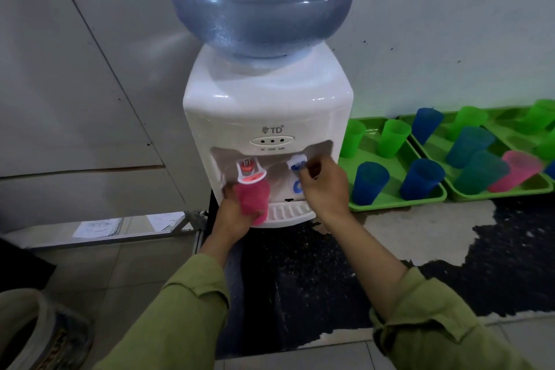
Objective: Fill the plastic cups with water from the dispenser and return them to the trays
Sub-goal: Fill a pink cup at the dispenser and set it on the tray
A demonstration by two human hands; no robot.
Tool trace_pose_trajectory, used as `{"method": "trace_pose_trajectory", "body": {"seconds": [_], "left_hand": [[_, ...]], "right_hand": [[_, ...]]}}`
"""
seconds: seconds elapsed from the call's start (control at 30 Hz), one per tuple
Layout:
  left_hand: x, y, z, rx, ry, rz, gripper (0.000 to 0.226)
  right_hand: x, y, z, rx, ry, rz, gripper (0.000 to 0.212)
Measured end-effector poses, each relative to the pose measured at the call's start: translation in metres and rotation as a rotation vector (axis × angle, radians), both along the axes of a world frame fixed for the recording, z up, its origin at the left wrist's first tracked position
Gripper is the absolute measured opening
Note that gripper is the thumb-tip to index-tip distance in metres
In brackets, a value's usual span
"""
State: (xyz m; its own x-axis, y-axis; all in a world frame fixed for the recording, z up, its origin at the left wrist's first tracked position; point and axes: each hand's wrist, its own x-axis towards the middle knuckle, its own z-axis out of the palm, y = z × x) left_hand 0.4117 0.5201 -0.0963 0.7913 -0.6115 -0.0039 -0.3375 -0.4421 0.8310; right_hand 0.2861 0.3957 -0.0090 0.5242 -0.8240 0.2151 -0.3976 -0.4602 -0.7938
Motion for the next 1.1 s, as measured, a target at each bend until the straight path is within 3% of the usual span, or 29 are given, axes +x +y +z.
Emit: {"method": "trace_pose_trajectory", "body": {"seconds": [0.07,0.17,0.3,0.47,0.53,1.1], "left_hand": [[0.003,0.0,-0.003,0.049,-0.051,-0.033,0.07],[0.009,0.002,-0.01,0.059,-0.045,0.021,0.037],[0.005,0.004,-0.005,0.03,0.093,0.093,0.062],[0.0,0.001,-0.002,-0.083,0.181,0.071,0.078],[0.0,0.001,-0.003,-0.068,0.121,0.077,0.076],[0.008,0.0,-0.008,0.013,-0.007,0.057,0.067]], "right_hand": [[0.005,0.008,0.005,0.059,-0.001,0.117,0.013],[0.016,0.017,0.012,0.205,-0.024,0.254,0.034],[0.03,0.022,0.02,0.163,0.171,0.343,0.054],[0.035,0.02,0.02,0.178,0.221,0.355,0.033],[0.034,0.019,0.017,0.215,0.205,0.355,0.03],[0.058,0.02,-0.046,0.116,0.38,0.263,0.028]]}}
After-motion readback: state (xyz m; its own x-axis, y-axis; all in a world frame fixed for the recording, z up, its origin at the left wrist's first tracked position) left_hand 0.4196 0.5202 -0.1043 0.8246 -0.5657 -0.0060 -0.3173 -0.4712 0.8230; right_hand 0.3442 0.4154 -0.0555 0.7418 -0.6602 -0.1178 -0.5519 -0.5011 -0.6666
